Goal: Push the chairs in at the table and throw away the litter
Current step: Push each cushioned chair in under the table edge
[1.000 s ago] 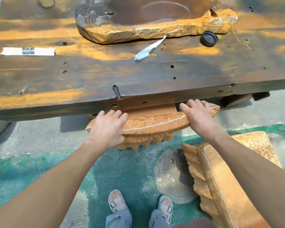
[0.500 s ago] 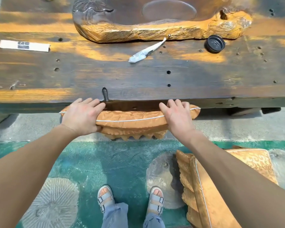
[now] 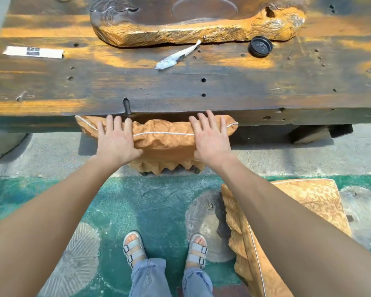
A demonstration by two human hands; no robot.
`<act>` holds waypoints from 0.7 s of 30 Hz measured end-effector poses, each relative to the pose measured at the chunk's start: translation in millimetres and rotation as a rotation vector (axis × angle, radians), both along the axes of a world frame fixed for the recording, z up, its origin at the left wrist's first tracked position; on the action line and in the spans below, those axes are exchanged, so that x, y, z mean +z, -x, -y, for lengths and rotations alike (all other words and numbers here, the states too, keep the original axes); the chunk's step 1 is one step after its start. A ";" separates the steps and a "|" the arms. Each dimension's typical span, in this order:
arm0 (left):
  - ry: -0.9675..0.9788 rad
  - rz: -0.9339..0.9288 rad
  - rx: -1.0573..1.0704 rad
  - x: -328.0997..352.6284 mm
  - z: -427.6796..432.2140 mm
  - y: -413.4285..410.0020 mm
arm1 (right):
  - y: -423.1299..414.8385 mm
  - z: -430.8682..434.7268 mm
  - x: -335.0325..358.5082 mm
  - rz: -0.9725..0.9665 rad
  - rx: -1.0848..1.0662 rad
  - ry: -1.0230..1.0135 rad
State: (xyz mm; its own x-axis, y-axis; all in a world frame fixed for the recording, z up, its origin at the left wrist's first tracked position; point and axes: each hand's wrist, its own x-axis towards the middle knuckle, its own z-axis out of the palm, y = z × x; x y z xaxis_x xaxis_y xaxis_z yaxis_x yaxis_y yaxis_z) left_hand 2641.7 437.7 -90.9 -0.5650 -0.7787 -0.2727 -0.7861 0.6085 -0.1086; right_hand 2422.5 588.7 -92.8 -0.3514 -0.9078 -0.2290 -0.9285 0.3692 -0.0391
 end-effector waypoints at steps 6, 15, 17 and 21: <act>-0.189 -0.004 0.015 23.5 -45.7 -4.4 | -5.1 -63.5 23.8 0.119 0.040 -0.116; -0.308 -0.101 0.096 71.3 -120.9 4.2 | 38.1 -205.9 62.3 0.151 -0.161 -0.109; -0.344 -0.153 0.086 77.5 -147.1 19.5 | 45.7 -234.4 69.5 0.145 -0.217 -0.089; -0.394 -0.256 0.015 88.9 -210.3 50.4 | 46.1 -291.9 82.0 0.143 -0.331 -0.078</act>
State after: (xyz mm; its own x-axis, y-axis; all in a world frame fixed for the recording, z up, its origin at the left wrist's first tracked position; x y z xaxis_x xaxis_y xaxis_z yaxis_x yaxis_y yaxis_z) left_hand 2591.3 648.0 -2.0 -0.6426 -0.6520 -0.4024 -0.7662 0.5530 0.3275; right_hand 2376.5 880.6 -10.9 -0.5828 -0.7279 -0.3613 -0.7453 0.6560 -0.1194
